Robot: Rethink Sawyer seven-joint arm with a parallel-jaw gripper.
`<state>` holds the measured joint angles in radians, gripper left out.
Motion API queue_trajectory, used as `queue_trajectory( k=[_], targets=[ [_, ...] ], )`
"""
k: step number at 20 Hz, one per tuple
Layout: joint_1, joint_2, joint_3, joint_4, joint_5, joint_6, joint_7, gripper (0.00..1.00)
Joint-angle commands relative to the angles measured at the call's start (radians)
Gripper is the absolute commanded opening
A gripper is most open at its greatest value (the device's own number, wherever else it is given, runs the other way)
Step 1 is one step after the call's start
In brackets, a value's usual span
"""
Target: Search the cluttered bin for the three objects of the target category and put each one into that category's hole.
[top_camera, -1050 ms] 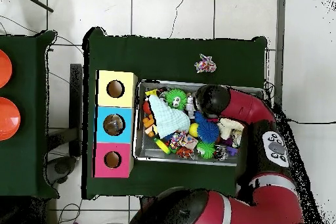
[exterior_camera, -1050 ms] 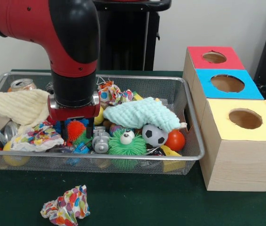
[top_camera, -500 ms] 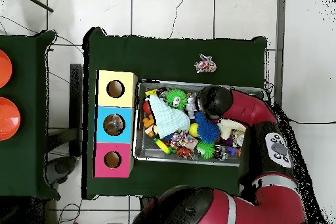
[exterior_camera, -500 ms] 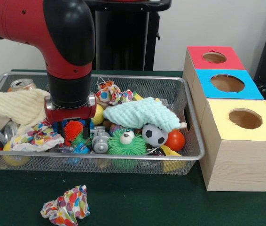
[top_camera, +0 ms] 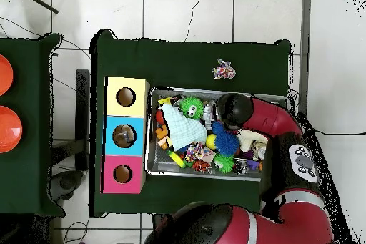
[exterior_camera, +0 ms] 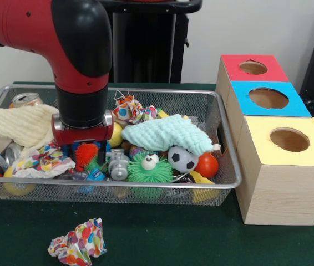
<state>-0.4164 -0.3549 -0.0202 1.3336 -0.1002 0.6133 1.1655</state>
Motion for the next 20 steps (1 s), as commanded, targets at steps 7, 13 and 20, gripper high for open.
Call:
queue_trajectory(
  k=[7,13,20],
  targets=[
    [0.028,0.073,0.006,-0.075,0.029,0.028,0.216,1.00],
    [0.031,0.084,0.005,-0.097,0.035,0.041,0.210,1.00],
    [0.032,0.088,0.003,-0.106,0.046,0.048,0.210,1.00]
  ],
)
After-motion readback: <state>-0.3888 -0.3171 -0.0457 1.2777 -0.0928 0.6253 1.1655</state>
